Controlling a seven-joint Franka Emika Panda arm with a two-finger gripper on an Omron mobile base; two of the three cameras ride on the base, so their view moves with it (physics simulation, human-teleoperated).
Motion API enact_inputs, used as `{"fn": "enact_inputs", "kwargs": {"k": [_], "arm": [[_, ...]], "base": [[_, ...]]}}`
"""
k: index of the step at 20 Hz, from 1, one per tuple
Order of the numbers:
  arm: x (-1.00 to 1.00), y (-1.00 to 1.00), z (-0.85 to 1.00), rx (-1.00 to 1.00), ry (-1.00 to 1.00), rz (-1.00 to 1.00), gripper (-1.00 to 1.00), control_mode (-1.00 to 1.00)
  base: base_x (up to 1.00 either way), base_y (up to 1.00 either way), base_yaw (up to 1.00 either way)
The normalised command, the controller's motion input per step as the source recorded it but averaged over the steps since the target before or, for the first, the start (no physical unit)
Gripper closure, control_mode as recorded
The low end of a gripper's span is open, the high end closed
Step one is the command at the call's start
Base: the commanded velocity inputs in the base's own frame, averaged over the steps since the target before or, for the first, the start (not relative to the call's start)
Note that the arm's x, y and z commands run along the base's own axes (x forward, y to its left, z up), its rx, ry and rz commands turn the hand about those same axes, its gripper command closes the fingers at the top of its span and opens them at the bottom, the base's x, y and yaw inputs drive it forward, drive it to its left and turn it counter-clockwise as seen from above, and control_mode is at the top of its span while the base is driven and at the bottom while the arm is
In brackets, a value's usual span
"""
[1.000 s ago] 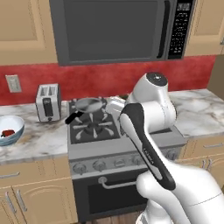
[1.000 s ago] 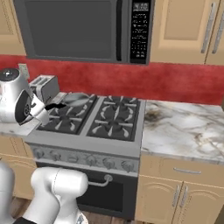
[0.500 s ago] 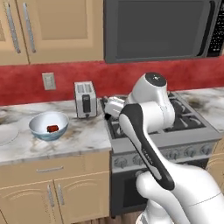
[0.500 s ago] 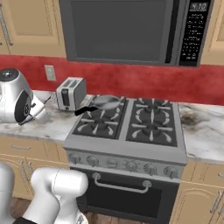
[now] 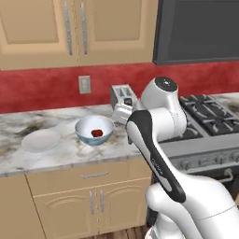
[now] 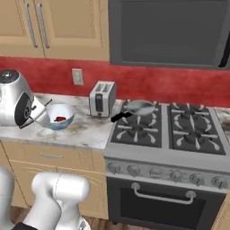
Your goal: Place the fish on the plate and place the bell pepper on the same plate.
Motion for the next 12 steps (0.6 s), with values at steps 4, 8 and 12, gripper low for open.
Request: {"fn": "enact_inputs", "kwargs": {"k": [4,8,12], "arm": [[0.0,0.0,0.0,0.0,0.0,0.0,1.0,1.0],[0.0,0.0,0.0,0.0,0.0,0.0,1.0,1.0],[0.0,0.0,0.0,0.0,0.0,0.0,1.0,1.0]], "base": [[0.17,0.73,-0.04],[0.27,0.72,-0.03],[0.35,0.72,-0.02]]}}
